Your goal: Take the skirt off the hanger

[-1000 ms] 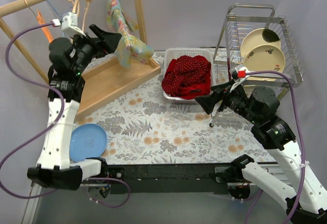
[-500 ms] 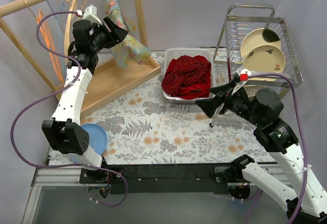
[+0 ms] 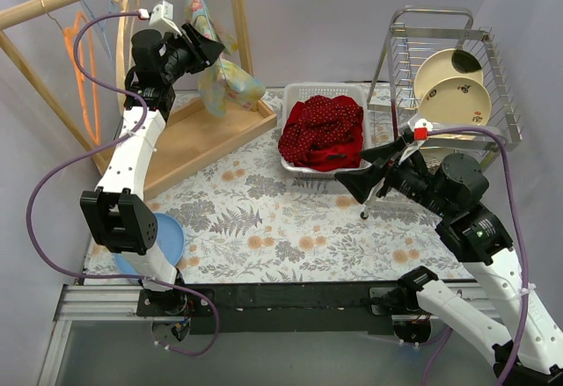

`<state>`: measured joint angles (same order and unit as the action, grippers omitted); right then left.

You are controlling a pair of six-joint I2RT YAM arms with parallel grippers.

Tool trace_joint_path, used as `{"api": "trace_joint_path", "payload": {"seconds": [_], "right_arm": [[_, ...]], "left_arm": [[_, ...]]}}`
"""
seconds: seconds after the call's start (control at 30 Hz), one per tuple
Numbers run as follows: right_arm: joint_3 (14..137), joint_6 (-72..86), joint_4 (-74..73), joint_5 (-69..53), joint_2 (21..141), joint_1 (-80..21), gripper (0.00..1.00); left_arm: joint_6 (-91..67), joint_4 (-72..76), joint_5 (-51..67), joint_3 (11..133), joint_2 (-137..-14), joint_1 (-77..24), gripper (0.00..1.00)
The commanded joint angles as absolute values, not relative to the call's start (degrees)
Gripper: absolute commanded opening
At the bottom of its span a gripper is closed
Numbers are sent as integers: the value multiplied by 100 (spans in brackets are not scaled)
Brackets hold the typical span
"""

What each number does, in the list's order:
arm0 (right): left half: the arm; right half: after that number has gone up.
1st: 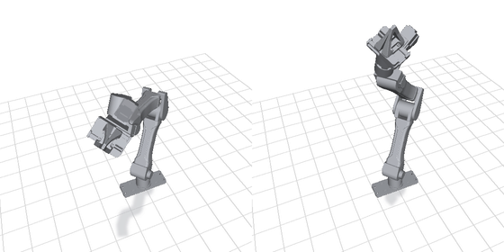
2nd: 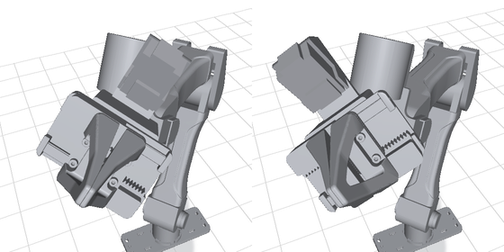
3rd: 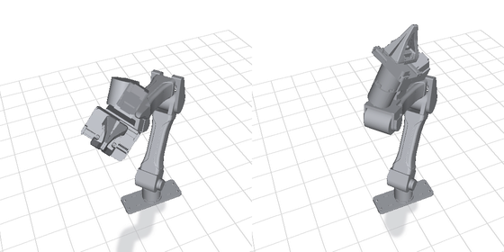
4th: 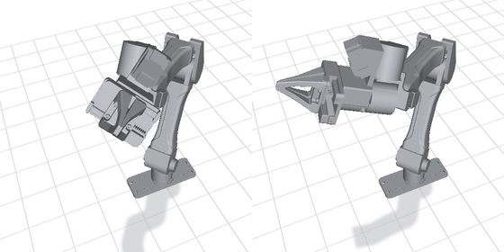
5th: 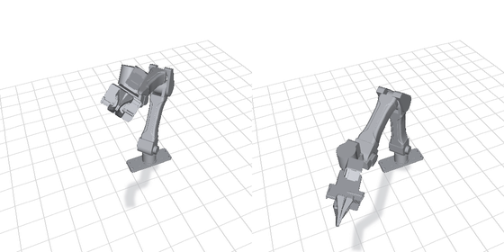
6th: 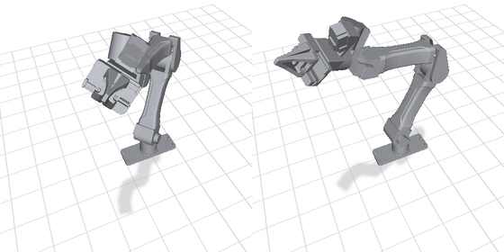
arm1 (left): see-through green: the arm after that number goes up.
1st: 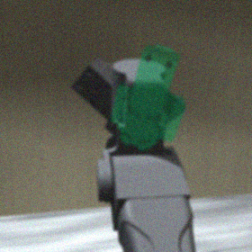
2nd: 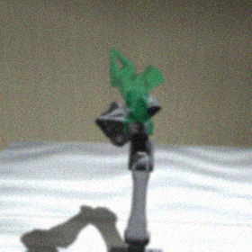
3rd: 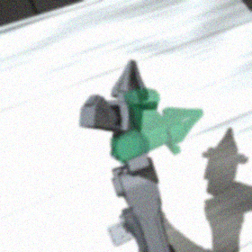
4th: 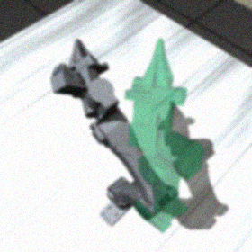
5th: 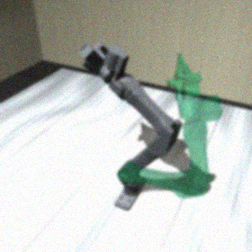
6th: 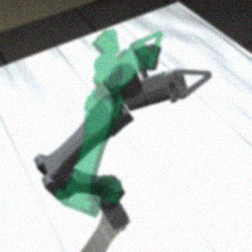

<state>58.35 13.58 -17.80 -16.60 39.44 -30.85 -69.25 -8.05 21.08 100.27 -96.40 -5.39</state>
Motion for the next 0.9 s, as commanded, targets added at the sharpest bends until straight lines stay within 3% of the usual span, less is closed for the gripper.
{"api": "trace_joint_path", "payload": {"seconds": [0.0,0.17,0.2,0.3,0.87], "right_arm": [[5792,1362,-1424,-1723,3964,-3076,97],[5739,1345,-1389,-1723,4043,-3076,97],[5739,1345,-1389,-1723,4052,-3076,97],[5722,1345,-1371,-1714,4069,-3076,97],[5853,1354,-1406,-1688,4113,-3076,97]], "left_arm": [[-6873,-379,2443,10231,-9694,-571,36],[-6812,-211,2602,10222,-9721,-571,20],[-6812,-167,2602,10213,-9695,-571,12],[-6794,-45,2654,10204,-9651,-571,0],[-6337,440,2646,10301,-9211,-589,0]]}}
